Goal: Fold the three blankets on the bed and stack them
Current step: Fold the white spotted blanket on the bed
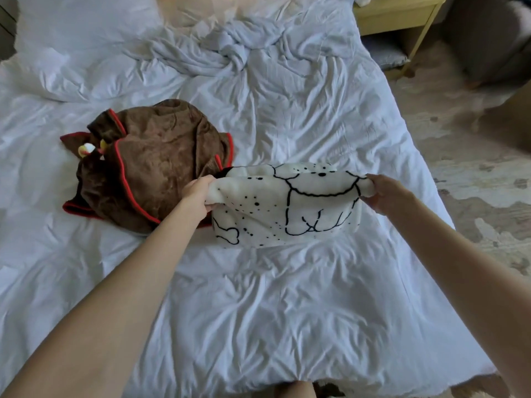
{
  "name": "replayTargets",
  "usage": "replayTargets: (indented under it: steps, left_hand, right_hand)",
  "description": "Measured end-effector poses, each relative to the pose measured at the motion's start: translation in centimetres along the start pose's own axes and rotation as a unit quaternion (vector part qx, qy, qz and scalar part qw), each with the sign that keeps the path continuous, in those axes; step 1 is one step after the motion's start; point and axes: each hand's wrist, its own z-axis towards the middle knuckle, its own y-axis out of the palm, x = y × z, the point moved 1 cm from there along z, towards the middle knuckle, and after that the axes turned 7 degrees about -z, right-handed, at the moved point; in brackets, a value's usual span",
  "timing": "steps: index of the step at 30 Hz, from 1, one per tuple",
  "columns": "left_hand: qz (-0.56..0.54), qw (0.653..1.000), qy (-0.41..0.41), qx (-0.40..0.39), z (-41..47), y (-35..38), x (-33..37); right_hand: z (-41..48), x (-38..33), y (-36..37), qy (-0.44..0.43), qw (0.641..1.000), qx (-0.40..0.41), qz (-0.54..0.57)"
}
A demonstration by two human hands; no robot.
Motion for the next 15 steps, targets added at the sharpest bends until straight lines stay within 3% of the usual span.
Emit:
replayTargets:
  steps: [5, 8, 13, 15]
  left_hand:
    - [-0.046, 0.999, 0.015, -0.023, 5.4, 3.8, 2.3]
    - [0.055, 0.996, 0.034, -0.066, 8.6, 4.9, 1.2]
    - [0.257, 0.957, 0.125, -0.052, 11.2, 6.2, -1.8]
    - [0.289, 0.944, 0.158, -0.028, 12.0, 6.6, -2.3]
  right_hand:
    - [4.8, -2.7, 3.7, -0.004, 0.999, 0.045, 0.014]
    - [7.6, -2.1, 5.1, -0.055, 0.987, 0.083, -0.127]
    - [9.9, 1.4, 7.1, -0.229, 0.872, 0.113, -0.417]
    - [10.8, 2.2, 7.4, -0.232, 0.848, 0.123, -0.460]
